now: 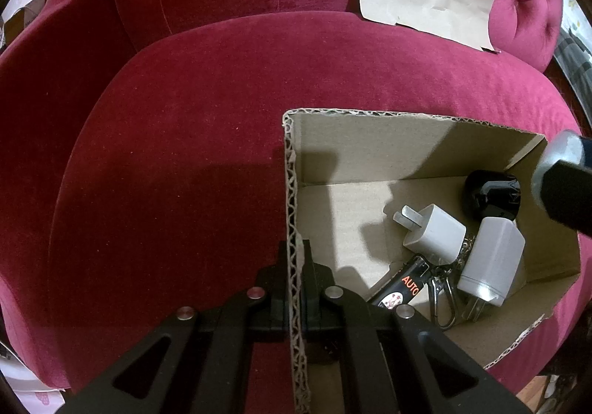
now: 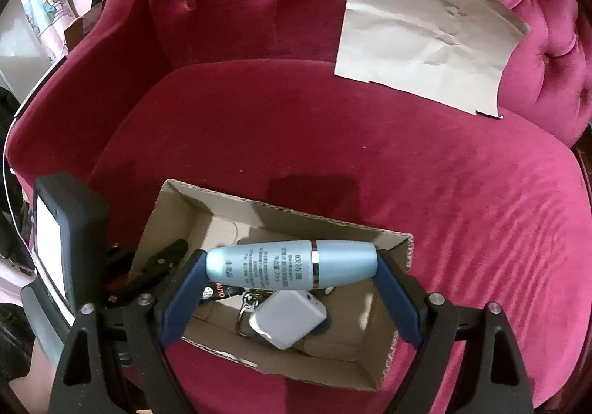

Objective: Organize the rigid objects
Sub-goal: 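Lift the pale blue tube and carry it over the cardboard box, then lower the pale blue tube into the box and open the right tool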

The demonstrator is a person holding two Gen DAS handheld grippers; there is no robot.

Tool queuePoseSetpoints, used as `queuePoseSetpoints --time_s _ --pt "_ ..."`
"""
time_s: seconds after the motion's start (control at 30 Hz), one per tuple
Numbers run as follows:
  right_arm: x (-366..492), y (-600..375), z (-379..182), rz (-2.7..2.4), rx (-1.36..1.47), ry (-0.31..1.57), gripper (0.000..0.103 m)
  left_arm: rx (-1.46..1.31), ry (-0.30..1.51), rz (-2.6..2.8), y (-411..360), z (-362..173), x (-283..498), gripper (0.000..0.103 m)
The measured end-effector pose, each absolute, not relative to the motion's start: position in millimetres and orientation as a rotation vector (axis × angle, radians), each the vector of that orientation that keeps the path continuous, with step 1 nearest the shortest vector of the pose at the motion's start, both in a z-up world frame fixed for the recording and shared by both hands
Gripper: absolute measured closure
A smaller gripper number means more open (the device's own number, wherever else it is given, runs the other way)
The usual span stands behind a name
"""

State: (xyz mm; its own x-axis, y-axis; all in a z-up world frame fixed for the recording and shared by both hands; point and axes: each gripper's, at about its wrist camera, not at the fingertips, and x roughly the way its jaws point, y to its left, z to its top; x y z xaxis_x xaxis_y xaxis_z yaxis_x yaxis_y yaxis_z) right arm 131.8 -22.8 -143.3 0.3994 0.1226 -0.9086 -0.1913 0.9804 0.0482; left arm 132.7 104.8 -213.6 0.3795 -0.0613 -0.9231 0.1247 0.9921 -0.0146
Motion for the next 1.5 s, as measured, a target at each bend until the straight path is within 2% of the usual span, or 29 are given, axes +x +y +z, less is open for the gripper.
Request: queuePoseSetpoints --time_s 0.93,1.03,1.5 --pt "131.0 -19.4 -159.2 0.232 -0.046 1.153 0.012 0.059 1.178 -0.122 104.1 -212.9 133.7 0.1" --pt "131.7 -20.0 -159.0 0.234 -0.05 1.157 0.0 0.061 1.177 -0.123 104.3 -213.1 133.6 0.1" --pt "128.1 -21.9 -157.8 0.224 -0.063 1.144 0.0 0.058 1.178 -0.122 104.8 -212.8 133.7 0.1"
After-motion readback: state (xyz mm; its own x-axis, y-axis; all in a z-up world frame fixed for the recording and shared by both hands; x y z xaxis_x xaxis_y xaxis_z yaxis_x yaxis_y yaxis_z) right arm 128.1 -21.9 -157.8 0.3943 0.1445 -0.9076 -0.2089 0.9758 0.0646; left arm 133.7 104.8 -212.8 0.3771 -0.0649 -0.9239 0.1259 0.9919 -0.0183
